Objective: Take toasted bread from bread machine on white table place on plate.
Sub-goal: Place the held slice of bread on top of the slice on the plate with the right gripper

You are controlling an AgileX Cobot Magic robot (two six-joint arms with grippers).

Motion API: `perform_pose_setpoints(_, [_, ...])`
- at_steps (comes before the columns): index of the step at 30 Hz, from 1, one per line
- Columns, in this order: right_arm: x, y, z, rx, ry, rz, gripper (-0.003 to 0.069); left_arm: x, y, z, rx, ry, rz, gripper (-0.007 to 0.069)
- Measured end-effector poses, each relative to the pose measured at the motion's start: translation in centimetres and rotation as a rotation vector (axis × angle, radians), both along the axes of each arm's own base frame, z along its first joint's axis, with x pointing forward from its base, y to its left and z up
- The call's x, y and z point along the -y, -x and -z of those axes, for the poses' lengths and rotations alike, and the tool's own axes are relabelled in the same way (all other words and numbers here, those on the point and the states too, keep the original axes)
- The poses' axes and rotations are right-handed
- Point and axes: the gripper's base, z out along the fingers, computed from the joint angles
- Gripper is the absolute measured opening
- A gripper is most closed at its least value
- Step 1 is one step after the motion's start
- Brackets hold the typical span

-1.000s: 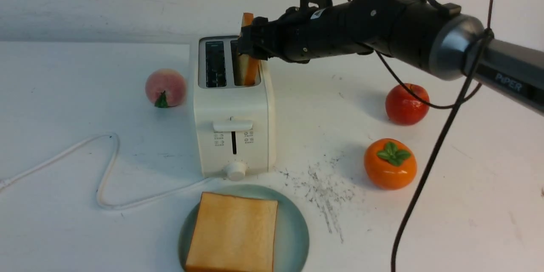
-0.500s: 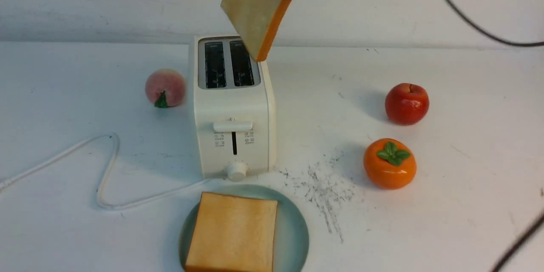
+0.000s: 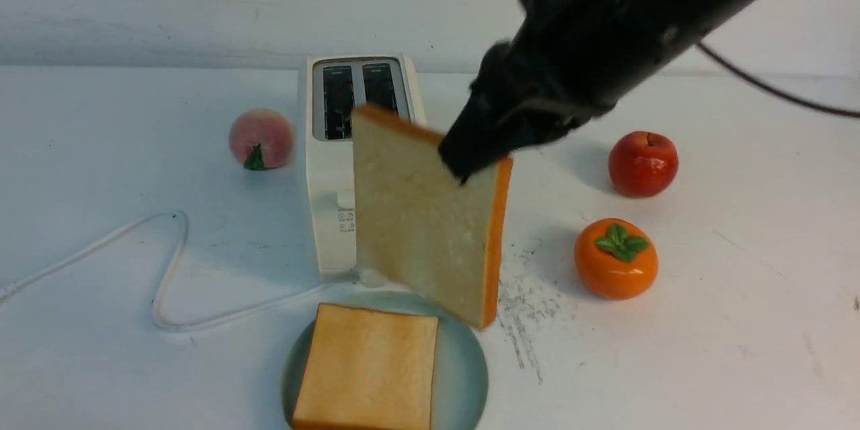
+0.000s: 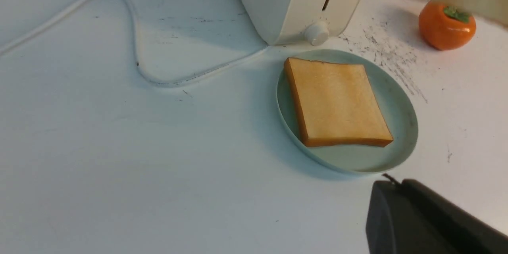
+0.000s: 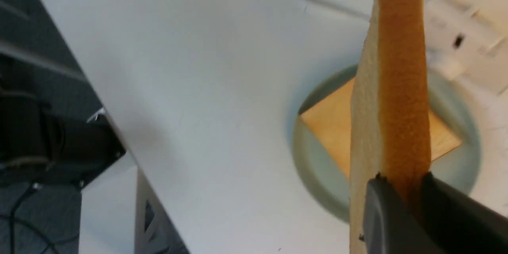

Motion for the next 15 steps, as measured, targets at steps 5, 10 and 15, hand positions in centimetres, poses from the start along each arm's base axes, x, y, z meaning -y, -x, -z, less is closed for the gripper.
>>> perform_pose_setpoints(5, [-1.9,-0.4,6.2,-0.136,0.048,-0.052,0.0087,0.0,0.0,0.0,0.001,0.001,0.0,-0.0014])
perform_pose_setpoints(10, [-3.3,-2.4,9.9,-0.169,0.013,0.03,0.0087,0.0,0.0,0.0,0.0,0.002,0.001,-0.0014])
perform_pose_setpoints(15, [-4.3,-4.0,12.2,-0.156,-0.005,0.071,0.0087,0.0,0.1,0.2,-0.027,-0.007,0.005,-0.0014])
